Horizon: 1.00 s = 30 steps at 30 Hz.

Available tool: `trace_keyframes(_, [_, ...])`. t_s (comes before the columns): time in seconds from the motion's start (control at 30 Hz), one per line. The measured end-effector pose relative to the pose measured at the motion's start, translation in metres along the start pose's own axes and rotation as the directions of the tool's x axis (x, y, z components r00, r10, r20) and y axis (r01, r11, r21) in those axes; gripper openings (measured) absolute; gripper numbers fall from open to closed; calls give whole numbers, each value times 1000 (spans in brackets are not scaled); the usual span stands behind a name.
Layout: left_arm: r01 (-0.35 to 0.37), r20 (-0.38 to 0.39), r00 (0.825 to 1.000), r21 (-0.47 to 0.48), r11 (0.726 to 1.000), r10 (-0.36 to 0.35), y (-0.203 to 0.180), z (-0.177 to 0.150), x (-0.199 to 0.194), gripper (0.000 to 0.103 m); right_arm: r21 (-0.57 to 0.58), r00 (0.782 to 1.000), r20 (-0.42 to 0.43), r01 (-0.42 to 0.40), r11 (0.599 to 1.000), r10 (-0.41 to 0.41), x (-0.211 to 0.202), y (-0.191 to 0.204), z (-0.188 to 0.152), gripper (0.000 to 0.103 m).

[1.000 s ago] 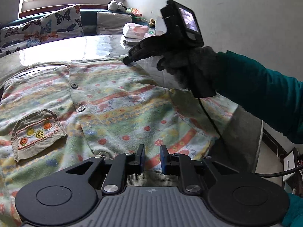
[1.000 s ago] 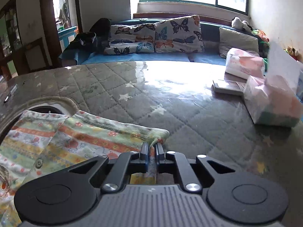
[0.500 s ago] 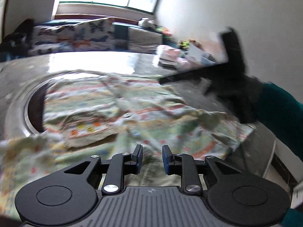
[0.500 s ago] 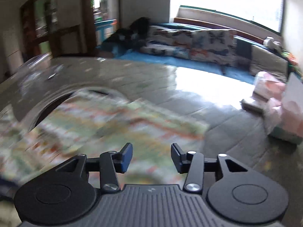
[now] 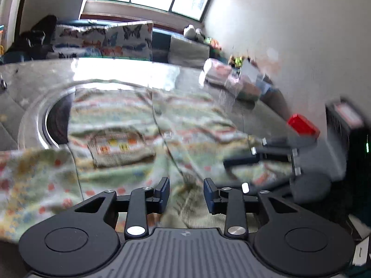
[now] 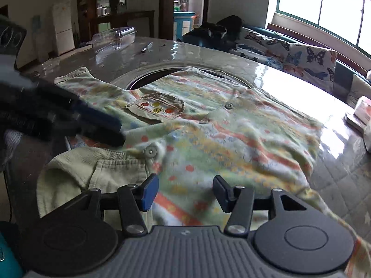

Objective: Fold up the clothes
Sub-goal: 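Move the open right gripper to the hem of the sleeve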

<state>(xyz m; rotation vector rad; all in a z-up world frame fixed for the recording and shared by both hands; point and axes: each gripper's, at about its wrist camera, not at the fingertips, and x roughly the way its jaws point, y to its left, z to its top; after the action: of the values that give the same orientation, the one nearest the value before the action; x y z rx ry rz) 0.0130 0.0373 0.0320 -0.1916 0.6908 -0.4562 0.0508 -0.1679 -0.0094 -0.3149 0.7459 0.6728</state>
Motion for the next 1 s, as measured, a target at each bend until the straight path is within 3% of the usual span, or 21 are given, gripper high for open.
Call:
trace_keyframes(0.27, [30,-48,998,-42,999,-32,8,-8,25,35,56,1000,1,16,998,-17,-11,-7,-11,58])
trace_keyframes(0.57, [29,-54,998,-35,999,-31,7,-10,23,40,155,999,8,37,987,-39,-22,-19,-24,58])
trace_keyframes(0.7, [21,-47,999,-22,1000,-22,2,-5,19,41,195,998,48,38,980,-48,-37,-25,-26,58])
trace_keyframes(0.83, [25,-18,1000,-7,1000,-25,-4,2,12,41,267,990,92,82,960,-110,-58,-40,-30,58])
trace_keyframes(1.0, [41,-18,999,23,999,-40,-16,7,15,41,377,970,77,187,907,-233,-77,-72,-49,58])
